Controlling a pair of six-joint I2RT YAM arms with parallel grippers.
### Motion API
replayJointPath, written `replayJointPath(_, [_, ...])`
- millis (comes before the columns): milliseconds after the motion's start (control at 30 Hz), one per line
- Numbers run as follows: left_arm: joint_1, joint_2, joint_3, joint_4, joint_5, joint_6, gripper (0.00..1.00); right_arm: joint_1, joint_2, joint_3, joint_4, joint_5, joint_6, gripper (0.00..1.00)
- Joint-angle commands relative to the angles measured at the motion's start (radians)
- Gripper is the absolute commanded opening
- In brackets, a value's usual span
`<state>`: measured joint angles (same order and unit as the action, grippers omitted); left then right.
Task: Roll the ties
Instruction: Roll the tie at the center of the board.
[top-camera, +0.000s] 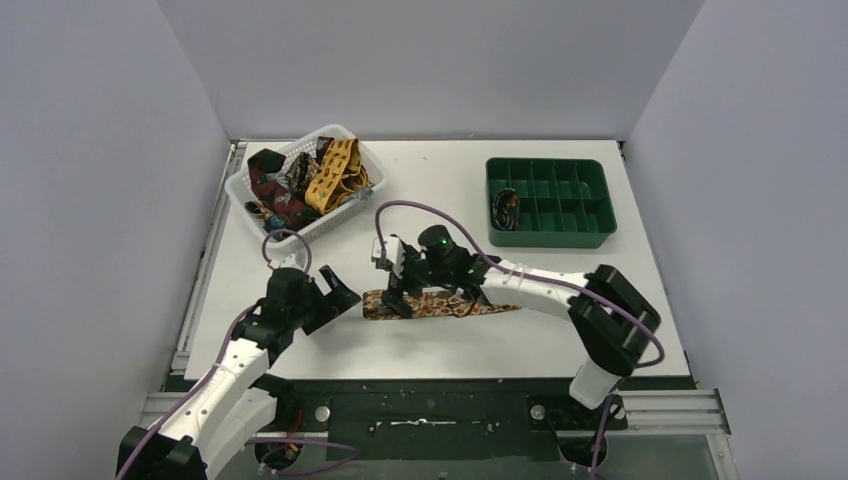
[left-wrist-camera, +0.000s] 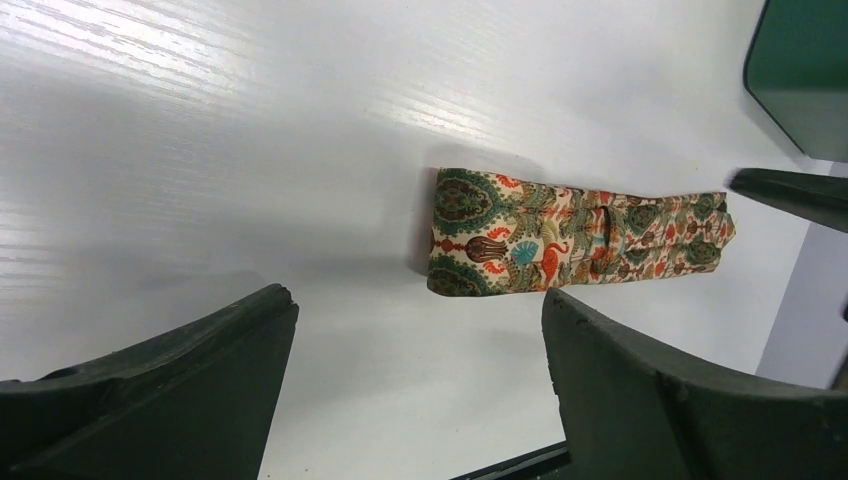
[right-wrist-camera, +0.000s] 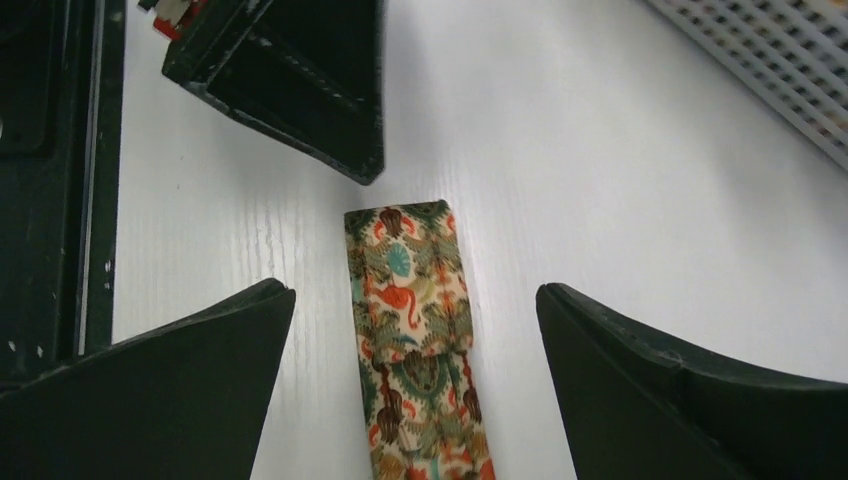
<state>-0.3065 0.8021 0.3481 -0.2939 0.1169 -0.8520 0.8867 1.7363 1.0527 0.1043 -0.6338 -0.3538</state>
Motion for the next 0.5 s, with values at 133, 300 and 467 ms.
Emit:
replayJointPath(133, [0.021,-0.047,-0.006,0.067,0.0,0.003,0.93,-0.172,-0.325,-0.08,-0.041,0.331,0.658,1.0])
replayJointPath(300, [0.029,-0.048,-0.037,0.117,0.028,-0.022,0.95,-0.26,-0.313,-0.174,-0.02,0.215,0.916,0.98])
replayJointPath(467, [0.032,-0.023,-0.05,0.159,0.084,-0.024,0.95,-0.241,-0.265,-0.278,0.166,0.175,1.087,0.86])
